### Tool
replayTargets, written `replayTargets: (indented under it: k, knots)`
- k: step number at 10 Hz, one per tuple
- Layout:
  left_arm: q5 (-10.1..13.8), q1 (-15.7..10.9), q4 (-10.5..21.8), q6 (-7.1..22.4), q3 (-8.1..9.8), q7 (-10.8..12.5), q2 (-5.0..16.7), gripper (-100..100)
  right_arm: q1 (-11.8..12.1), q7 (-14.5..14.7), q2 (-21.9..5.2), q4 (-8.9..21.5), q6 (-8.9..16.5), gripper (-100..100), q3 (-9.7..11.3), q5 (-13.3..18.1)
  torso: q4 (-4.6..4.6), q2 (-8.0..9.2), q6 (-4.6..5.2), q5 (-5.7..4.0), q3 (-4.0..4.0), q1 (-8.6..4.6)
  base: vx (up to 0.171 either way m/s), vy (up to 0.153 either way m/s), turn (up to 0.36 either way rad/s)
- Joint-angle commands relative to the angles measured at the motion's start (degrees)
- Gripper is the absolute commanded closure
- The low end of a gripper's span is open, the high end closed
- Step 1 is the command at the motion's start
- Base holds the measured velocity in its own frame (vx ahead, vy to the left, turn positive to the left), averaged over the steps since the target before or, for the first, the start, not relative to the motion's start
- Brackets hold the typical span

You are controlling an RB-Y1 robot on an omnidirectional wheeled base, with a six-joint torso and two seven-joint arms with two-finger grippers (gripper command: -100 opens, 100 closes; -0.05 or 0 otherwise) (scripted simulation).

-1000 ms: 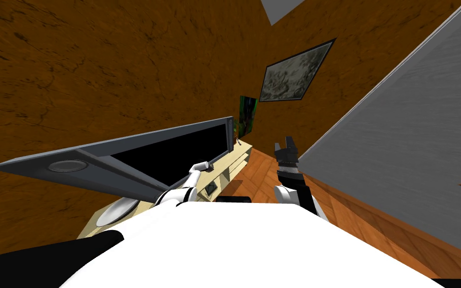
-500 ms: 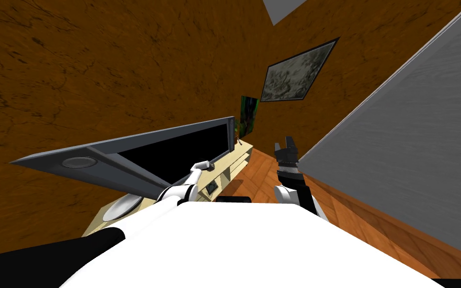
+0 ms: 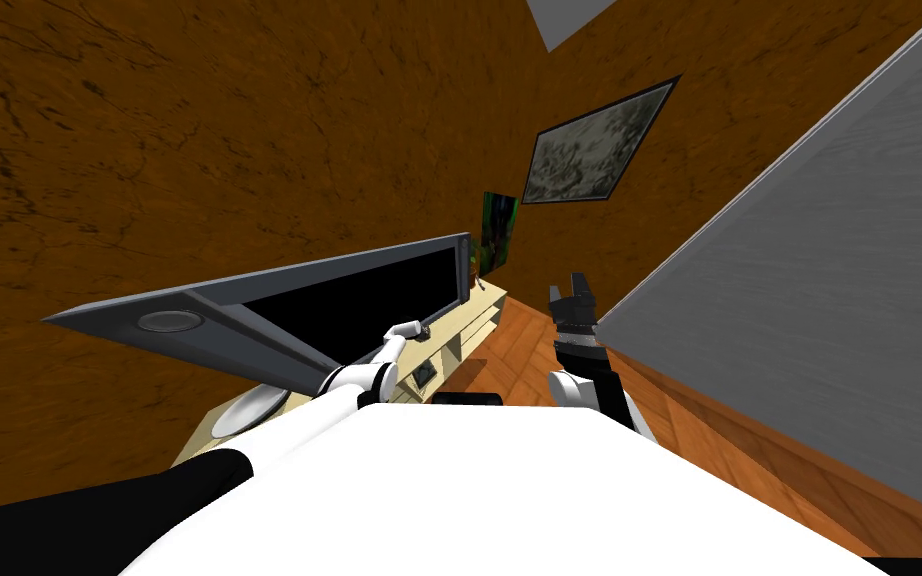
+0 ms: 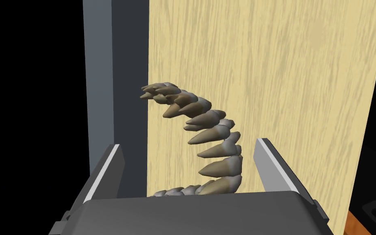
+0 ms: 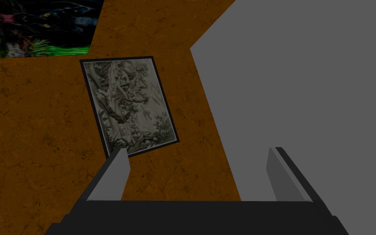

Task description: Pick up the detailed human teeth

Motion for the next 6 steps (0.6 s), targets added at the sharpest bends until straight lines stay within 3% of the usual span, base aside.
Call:
replayTargets:
  k: [1,2,3,4,6]
  knots:
    - [-0.1,-2.9,2.9,-2.0,-0.22,0.0,0.2,-100,0.0,0.0,0.0,0.0,0.0,0,0.0,0.0,0.0,0.0,0.0,0.0,0.0,0.0,-0.039,0.016,0.051]
    - [-0.1,-3.1,5.4,-2.0,-0.22,0.0,0.2,-100,0.0,0.0,0.0,0.0,0.0,0,0.0,0.0,0.01,0.04,0.02,0.0,0.03,0.01,-0.021,0.011,-0.005]
    - [-0.6,-6.7,9.0,-4.4,-0.78,0.4,0.3,-100,0.0,0.0,0.0,0.0,0.0,0,0.0,0.0,0.0,0.01,0.02,0.01,0.01,-0.01,-0.035,0.02,0.063]
    - [-0.6,-7.1,11.4,-4.4,-0.78,0.4,0.3,-100,0.0,0.0,0.0,0.0,0.0,0,0.0,0.0,0.01,0.04,0.01,0.01,0.03,0.01,-0.034,0.02,0.061]
    - [-0.4,-7.0,11.8,-4.6,-0.72,0.1,0.4,-100,0.0,0.0,0.0,0.0,0.0,0,0.0,0.0,0.0,0.02,0.01,0.01,0.01,0.0,-0.012,0.007,0.003]
